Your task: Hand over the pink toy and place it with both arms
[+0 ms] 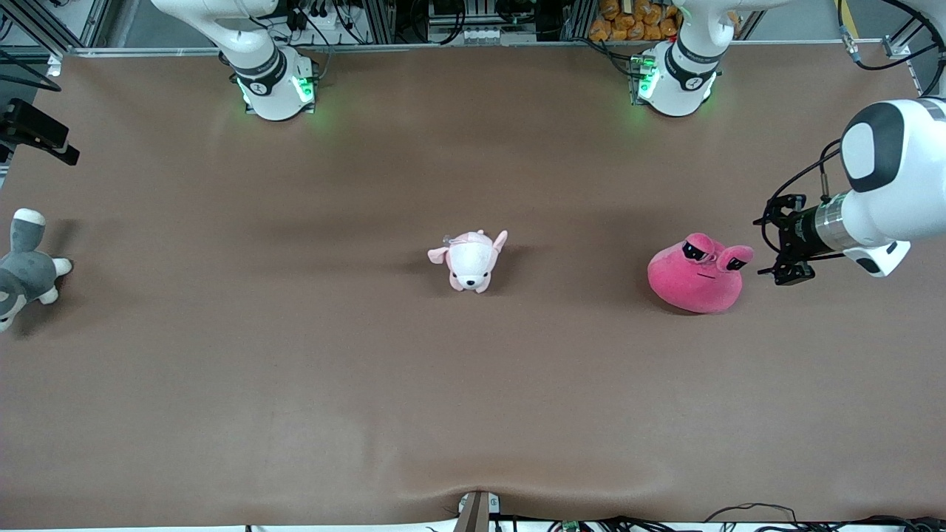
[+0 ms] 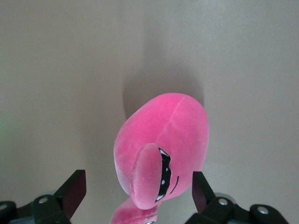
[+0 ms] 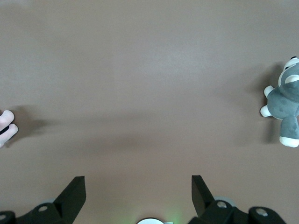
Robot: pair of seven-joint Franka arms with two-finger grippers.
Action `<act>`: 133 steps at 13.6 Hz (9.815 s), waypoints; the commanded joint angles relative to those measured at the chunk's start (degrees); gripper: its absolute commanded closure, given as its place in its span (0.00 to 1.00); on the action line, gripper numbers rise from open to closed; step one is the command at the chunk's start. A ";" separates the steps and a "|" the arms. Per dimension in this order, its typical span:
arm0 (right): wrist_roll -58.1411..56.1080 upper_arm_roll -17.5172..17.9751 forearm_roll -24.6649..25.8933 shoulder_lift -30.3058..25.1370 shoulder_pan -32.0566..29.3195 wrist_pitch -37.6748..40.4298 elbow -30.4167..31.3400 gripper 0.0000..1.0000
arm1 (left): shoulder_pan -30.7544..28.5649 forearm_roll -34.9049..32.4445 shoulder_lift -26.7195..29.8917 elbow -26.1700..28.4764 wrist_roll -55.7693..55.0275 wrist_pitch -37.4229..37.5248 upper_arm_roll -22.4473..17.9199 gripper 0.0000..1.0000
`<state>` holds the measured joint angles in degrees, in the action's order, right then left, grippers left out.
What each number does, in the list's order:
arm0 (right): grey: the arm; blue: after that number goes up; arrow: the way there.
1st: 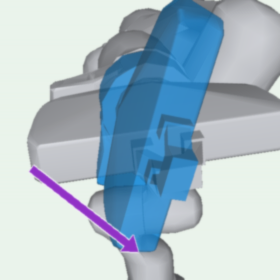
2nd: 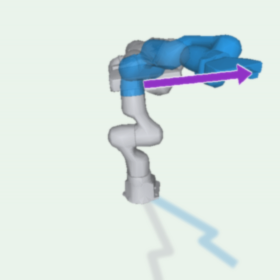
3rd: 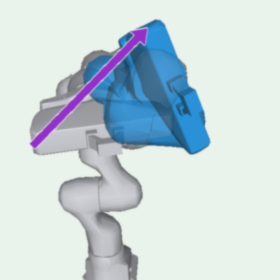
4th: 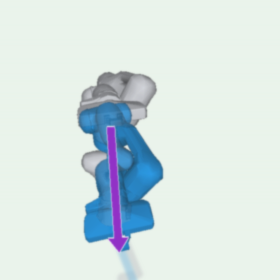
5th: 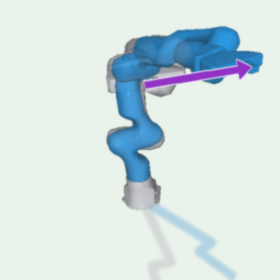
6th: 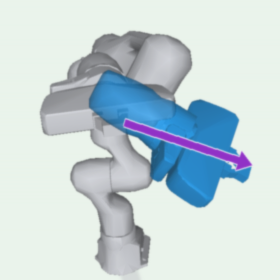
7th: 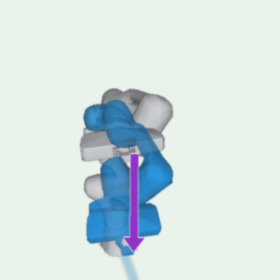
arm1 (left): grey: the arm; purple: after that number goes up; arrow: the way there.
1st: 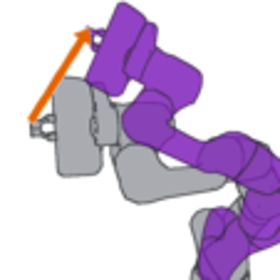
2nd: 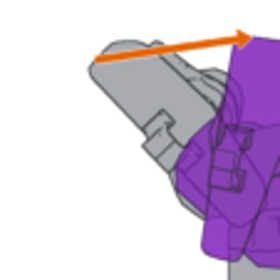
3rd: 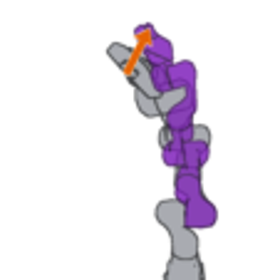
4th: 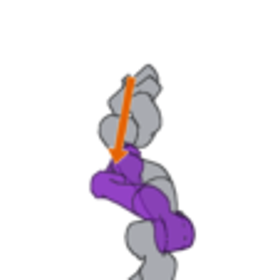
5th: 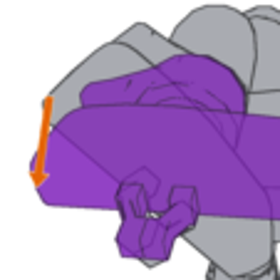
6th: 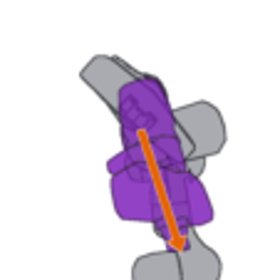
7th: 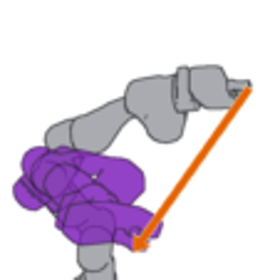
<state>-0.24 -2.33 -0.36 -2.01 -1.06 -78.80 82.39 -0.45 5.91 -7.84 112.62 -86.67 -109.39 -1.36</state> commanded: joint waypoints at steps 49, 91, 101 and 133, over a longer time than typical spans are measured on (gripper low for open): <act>111.45 1.19 -26.54 13.33 19.92 -13.11 -4.52 0.00 | 29.88 13.26 -10.80 -37.91 -55.17 -3.36 9.09 1.00; 81.69 0.84 -17.22 29.07 -7.44 -7.78 3.73 1.00 | 26.22 9.13 -1.31 -37.21 -17.36 9.17 7.42 0.00; 65.63 0.93 -21.26 30.13 -16.78 -13.16 10.53 0.00 | 17.94 -3.59 -0.78 -37.29 25.72 23.51 6.72 0.00; 1.49 1.02 2.38 -5.10 -2.02 -0.04 6.63 0.00 | 3.53 -7.57 23.84 -9.96 71.19 20.45 5.84 0.00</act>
<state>4.63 -1.01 0.56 -0.01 -3.18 -75.12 79.33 3.76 -1.78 14.93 101.33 -18.05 -87.69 3.91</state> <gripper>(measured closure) 0.000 0.000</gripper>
